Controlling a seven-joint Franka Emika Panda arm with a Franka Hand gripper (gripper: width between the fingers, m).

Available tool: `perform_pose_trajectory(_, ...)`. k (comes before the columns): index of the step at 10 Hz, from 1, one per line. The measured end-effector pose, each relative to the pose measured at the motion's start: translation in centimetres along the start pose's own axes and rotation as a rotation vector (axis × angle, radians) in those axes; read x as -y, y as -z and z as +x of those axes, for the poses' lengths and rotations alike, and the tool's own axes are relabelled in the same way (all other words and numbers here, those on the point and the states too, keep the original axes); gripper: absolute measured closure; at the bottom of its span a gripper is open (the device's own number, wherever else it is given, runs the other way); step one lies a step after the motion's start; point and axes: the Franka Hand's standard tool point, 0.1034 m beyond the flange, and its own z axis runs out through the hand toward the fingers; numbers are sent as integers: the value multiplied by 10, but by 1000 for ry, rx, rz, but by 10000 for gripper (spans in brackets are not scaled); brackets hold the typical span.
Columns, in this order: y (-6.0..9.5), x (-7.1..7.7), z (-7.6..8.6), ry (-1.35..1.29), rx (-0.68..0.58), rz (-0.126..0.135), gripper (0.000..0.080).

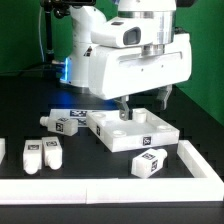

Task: Assemble one leg

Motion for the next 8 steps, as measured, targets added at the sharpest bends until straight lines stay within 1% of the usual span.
perform_pose_trajectory(2,-8,10,10,-201,10,6,150)
perform_pose_trajectory(3,-11,13,14,-303,28,15,150)
perform_pose_trajectory(4,-13,12,18,-394,23,23,150)
perform_pose_trajectory(7,-13,15,19,-581,24,31,150)
perform_pose_trajectory(8,-14,16,19,-600,25,32,150)
